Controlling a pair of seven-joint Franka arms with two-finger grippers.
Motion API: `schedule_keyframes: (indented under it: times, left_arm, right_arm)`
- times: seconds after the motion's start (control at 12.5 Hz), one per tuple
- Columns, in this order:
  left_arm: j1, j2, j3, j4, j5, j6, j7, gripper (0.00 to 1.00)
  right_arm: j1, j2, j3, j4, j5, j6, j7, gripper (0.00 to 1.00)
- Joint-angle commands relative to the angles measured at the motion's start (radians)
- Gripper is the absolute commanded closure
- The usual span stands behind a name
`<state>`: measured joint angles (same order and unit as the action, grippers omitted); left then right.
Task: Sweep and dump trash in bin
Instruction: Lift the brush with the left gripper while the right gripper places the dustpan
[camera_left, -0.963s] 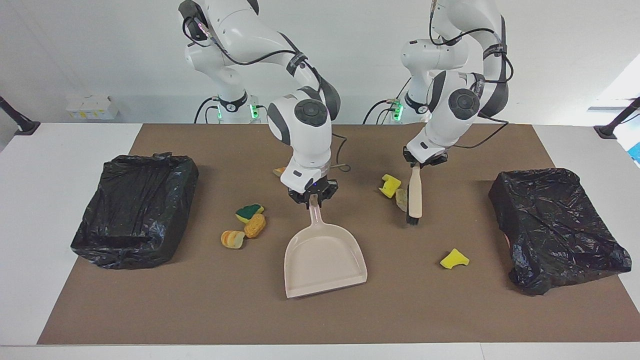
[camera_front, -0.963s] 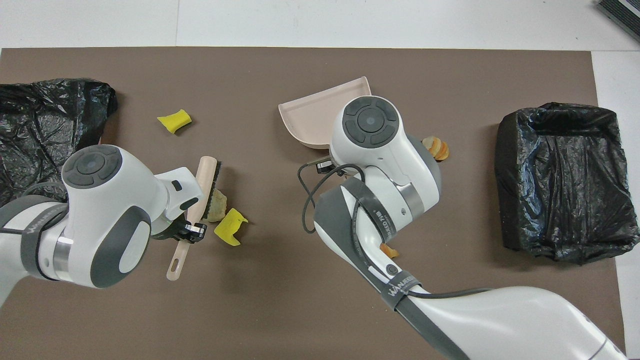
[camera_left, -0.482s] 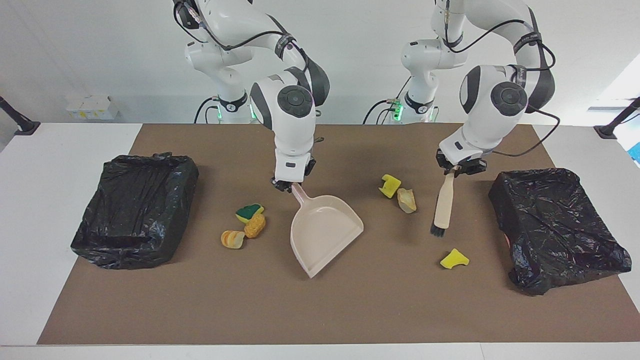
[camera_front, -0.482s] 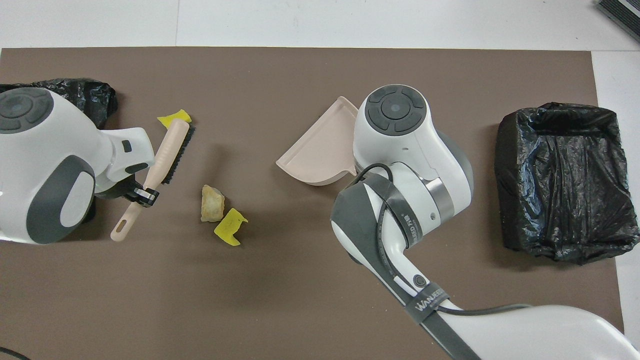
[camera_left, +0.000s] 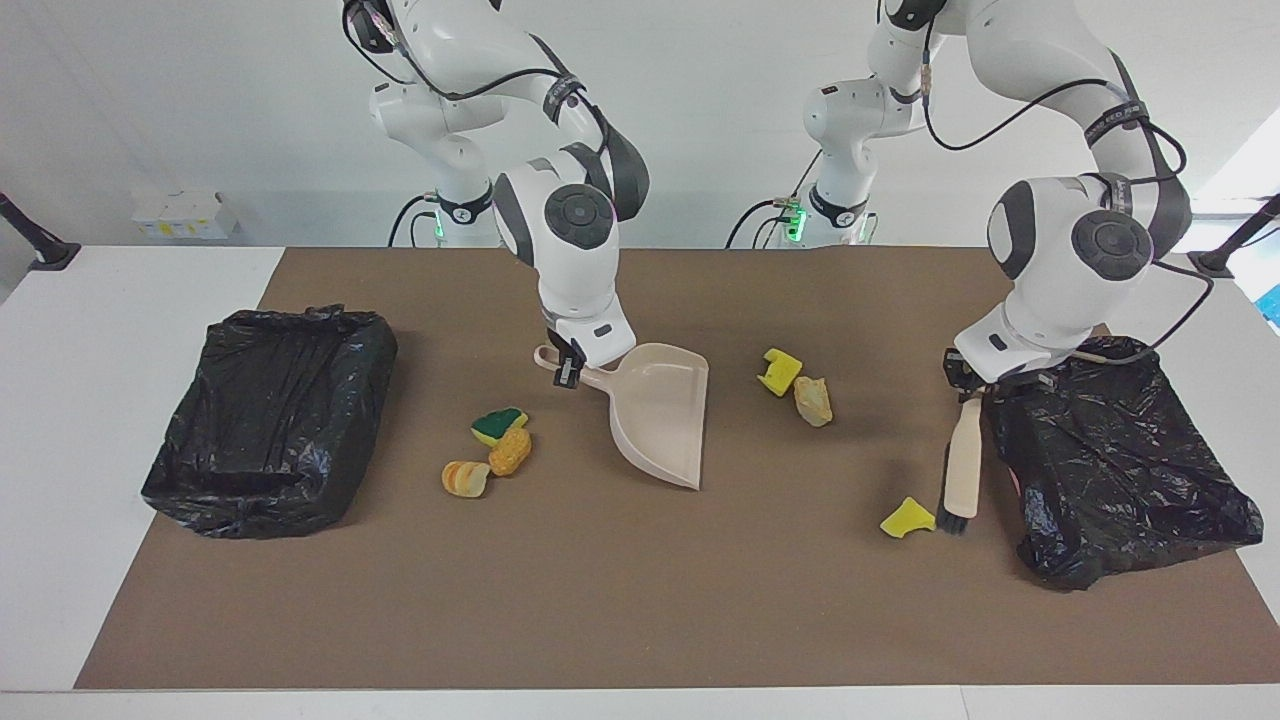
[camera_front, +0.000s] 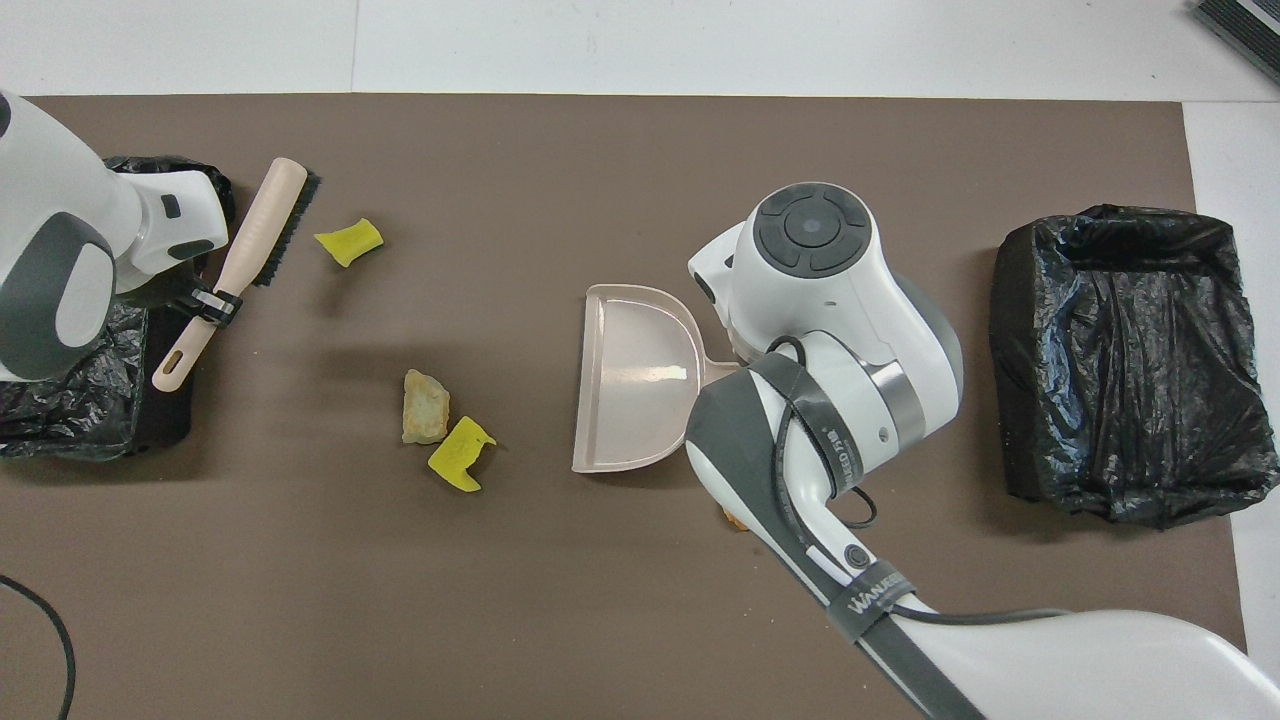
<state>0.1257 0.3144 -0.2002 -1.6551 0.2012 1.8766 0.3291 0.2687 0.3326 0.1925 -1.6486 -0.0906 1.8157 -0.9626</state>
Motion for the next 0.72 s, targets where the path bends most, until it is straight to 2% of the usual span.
schedule_keyframes:
  times: [0.0,0.08,0.4,0.64]
  left_arm:
    - [0.031,0.097,-0.012,0.070,0.061,0.071,0.016,1.00]
    - [0.032,0.104,-0.010,0.072,0.072,0.088,0.016,1.00]
    - [0.014,0.104,-0.010,0.026,0.115,0.101,0.028,1.00]
    - [-0.024,0.039,-0.013,-0.101,0.110,0.076,0.015,1.00]
  right_arm:
    - [-0.051,-0.087,0.011,-0.184,0.045,0.167,-0.141,1.00]
    - [-0.063,-0.110,0.013,-0.250,0.070,0.251,-0.165,1.00]
    - [-0.048,-0.168,0.012,-0.359,0.120,0.338,-0.165,1.00]
    - [-0.039,-0.196,0.011,-0.410,0.120,0.347,-0.160,1.00]
